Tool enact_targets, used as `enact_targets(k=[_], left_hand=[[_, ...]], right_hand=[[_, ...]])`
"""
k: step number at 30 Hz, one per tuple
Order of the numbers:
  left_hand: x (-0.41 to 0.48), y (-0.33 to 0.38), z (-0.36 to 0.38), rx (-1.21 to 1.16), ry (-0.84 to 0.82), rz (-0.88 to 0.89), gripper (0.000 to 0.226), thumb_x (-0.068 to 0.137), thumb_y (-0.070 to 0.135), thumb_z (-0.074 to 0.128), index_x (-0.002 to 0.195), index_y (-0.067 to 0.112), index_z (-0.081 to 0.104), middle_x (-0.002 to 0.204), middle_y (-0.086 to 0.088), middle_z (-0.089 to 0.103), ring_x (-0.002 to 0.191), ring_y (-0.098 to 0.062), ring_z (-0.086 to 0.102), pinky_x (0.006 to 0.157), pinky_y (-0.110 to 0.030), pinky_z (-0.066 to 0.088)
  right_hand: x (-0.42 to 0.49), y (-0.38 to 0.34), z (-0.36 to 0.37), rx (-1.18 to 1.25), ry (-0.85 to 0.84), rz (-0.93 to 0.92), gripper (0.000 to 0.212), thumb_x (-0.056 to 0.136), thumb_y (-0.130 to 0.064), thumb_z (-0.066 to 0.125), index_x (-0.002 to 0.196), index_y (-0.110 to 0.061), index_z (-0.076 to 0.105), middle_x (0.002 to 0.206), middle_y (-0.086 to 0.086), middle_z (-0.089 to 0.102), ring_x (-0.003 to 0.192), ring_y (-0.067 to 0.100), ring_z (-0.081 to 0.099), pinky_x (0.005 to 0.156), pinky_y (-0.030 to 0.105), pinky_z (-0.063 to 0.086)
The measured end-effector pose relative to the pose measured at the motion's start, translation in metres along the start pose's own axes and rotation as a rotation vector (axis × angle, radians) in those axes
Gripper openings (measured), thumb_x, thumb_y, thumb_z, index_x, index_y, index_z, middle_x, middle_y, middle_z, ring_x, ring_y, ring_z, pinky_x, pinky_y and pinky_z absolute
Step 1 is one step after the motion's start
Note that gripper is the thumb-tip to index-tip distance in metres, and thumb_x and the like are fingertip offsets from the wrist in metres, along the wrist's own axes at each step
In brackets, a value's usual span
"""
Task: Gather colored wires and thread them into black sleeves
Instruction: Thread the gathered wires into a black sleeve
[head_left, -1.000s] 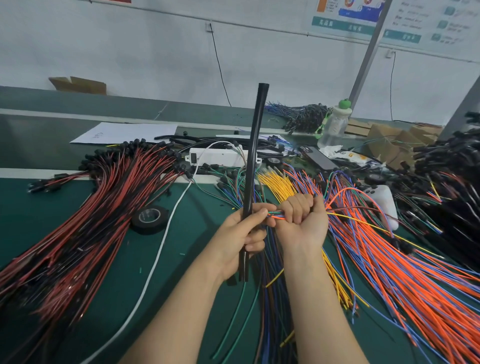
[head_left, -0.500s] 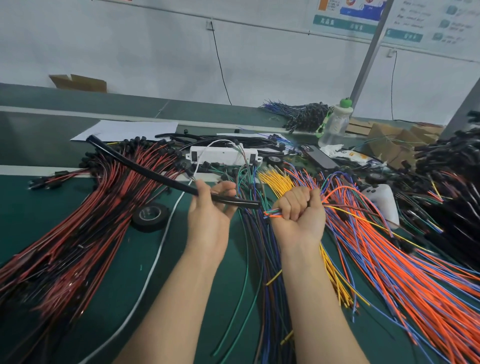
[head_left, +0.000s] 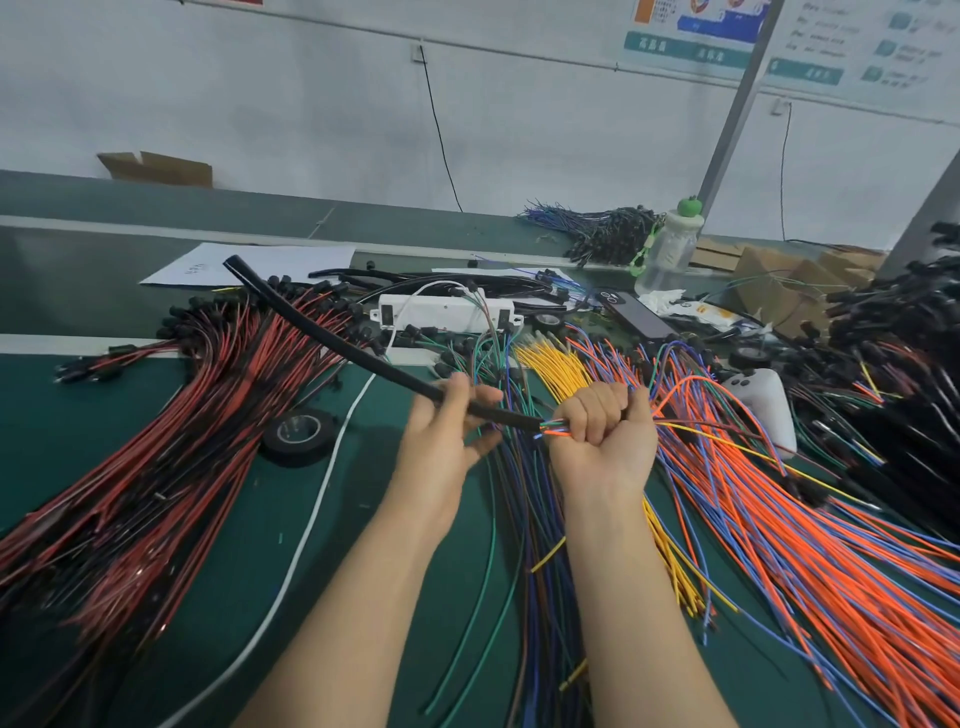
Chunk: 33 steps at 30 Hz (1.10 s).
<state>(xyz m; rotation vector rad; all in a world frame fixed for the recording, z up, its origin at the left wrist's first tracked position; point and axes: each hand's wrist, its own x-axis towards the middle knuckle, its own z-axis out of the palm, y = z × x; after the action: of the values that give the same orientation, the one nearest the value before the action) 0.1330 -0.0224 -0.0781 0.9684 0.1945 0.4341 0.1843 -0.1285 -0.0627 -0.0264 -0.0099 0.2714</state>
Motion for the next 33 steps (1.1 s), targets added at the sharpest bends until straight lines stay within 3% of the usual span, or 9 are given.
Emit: enact_targets(k=[3,5,15,23,33], left_hand=[[-0.006,-0.003,0.001,0.007,-0.223,-0.112,0.007,0.092,0.013,0.053,0.085,0.014,0.053,0.079,0.000,0.070,0.070,-0.008,0.064,0.063,-0.021,0.053],[-0.008,-0.004,0.001,-0.013,-0.280,-0.134,0.007,0.089,0.007,0.056,0.084,0.012,0.056,0.082,-0.004,0.069,0.071,-0.009,0.065,0.065,-0.019,0.054],[-0.007,-0.011,0.003,-0.003,-0.144,-0.151,0.006,0.085,0.007,0.062,0.085,0.008,0.056,0.065,0.004,0.067,0.060,-0.005,0.063,0.057,-0.015,0.053],[-0.011,-0.018,0.010,-0.186,-0.120,-0.259,0.012,0.086,0.012,0.061,0.085,0.000,0.060,0.066,-0.002,0.067,0.056,-0.004,0.062,0.054,-0.012,0.051],[-0.009,-0.023,0.013,-0.219,-0.066,-0.156,0.010,0.084,0.010,0.062,0.088,0.001,0.059,0.077,-0.006,0.064,0.061,-0.006,0.064,0.058,-0.013,0.052]], right_hand=[[0.001,-0.002,-0.001,0.005,0.023,-0.029,0.048,0.103,-0.039,0.031,0.060,-0.019,0.029,0.038,-0.006,0.017,0.041,0.007,0.004,0.028,0.018,0.013],[0.001,-0.003,-0.001,0.027,0.031,-0.030,0.047,0.103,-0.038,0.032,0.060,-0.019,0.028,0.037,-0.006,0.020,0.041,0.007,0.004,0.028,0.018,0.013],[0.001,-0.008,-0.001,0.067,0.082,-0.078,0.053,0.102,-0.041,0.032,0.055,-0.018,0.032,0.039,-0.006,0.019,0.027,0.009,0.017,0.033,0.018,0.010],[0.000,-0.006,0.001,0.024,0.093,-0.139,0.053,0.103,-0.043,0.031,0.055,-0.018,0.033,0.040,-0.007,0.019,0.028,0.008,0.014,0.031,0.018,0.010],[-0.001,-0.005,0.005,-0.169,0.087,-0.221,0.052,0.103,-0.042,0.030,0.056,-0.020,0.028,0.038,-0.007,0.018,0.028,0.007,0.016,0.029,0.018,0.012]])
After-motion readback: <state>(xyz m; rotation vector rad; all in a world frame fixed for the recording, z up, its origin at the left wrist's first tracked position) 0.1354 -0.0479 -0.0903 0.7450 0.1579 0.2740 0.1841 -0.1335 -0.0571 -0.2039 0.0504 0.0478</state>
